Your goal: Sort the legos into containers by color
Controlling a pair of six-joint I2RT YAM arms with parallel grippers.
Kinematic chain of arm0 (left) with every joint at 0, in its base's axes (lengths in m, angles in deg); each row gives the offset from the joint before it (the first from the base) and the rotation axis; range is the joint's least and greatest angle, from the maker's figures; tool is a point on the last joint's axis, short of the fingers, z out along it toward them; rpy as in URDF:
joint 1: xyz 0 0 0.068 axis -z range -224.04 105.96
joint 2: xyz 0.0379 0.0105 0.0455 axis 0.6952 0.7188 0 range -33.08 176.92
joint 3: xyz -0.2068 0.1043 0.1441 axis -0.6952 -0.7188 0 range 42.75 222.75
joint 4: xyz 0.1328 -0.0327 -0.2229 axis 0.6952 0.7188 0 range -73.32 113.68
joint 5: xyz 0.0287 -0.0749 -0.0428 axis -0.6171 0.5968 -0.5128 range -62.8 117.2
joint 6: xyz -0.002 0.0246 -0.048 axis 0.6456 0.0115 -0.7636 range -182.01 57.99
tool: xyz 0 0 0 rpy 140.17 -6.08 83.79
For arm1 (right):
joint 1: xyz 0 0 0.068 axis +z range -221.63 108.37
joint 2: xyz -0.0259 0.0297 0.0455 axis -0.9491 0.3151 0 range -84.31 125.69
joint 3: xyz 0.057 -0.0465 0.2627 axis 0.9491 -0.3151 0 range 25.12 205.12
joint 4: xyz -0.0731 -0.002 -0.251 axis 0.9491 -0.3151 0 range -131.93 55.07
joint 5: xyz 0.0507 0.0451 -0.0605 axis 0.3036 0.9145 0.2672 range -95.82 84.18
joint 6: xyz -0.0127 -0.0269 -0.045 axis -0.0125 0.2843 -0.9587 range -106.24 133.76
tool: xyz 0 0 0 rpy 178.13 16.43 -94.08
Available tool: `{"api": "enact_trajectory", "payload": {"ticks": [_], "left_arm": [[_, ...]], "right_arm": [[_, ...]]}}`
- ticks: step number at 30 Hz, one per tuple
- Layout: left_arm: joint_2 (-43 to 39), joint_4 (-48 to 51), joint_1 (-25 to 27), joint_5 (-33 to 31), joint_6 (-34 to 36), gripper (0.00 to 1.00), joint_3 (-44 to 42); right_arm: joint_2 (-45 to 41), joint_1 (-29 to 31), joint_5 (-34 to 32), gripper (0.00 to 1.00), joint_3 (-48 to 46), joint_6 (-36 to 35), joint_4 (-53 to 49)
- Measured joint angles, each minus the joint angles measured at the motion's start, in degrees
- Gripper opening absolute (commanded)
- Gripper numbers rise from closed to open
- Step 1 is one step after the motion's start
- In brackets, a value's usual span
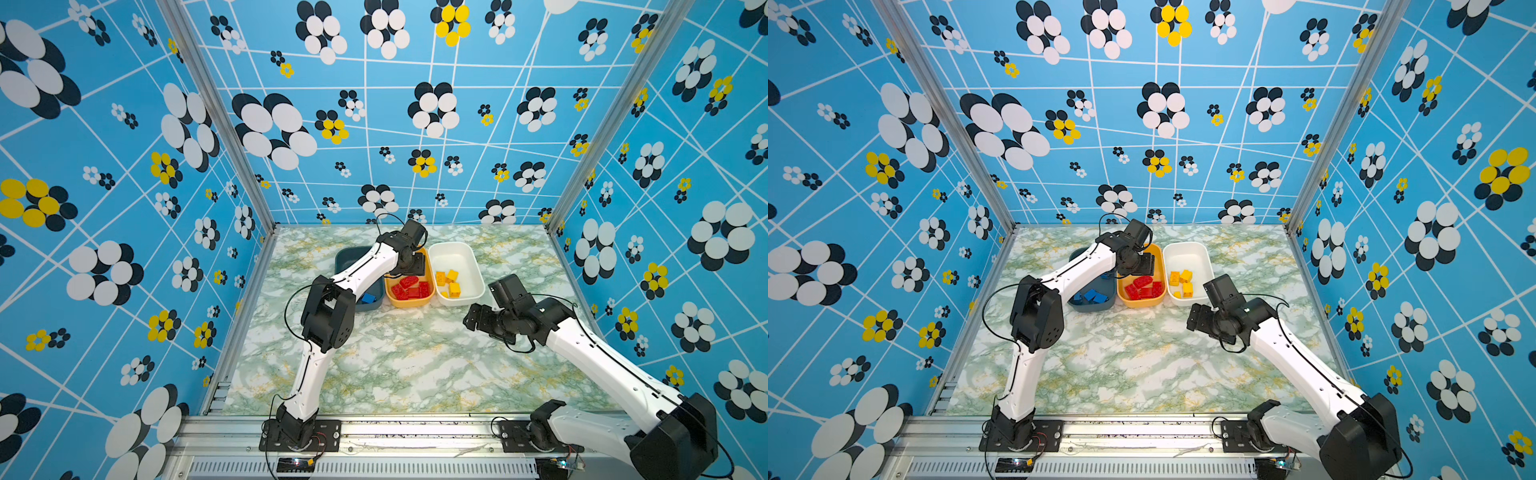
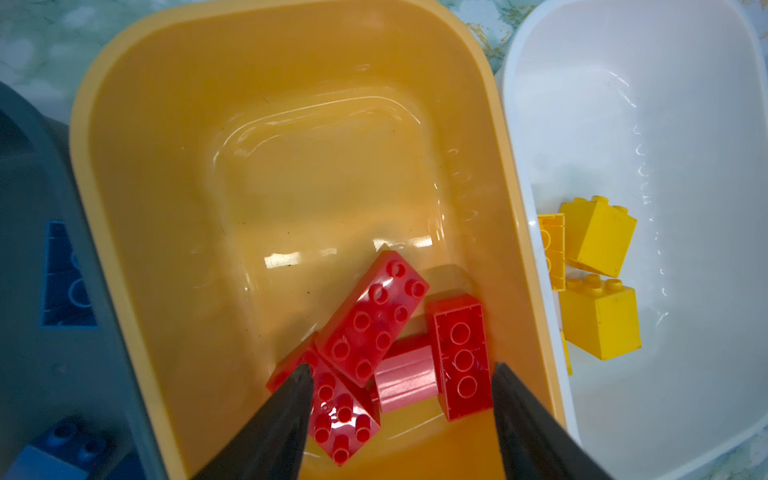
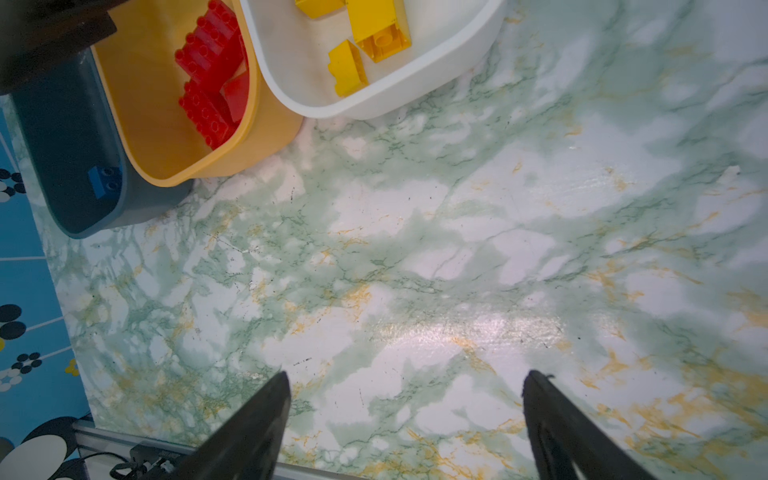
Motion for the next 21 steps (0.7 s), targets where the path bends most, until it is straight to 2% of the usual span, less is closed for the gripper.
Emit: {"api": "enact_trajectory", "payload": {"ticks": [7,12,21], "left_arm": [[-5.4,-3.3,0.0,0.0,0.3,0.83,-8.1],[-14.2,-6.5,0.0,-0.7,1.3,0.88,-16.2],[-30.2,-12.4,-2.5,-2.7,3.0,0.97,-32.5]], "right_arm": [[1.3,0.0,-0.5,0.89,1.1,-0.2,-0.1],[2.1,-0.3,-0.8,0.9,1.8,-1.2,0.0],[4.2,-2.1,-2.9,0.99,4.0,-5.0,0.8]]}}
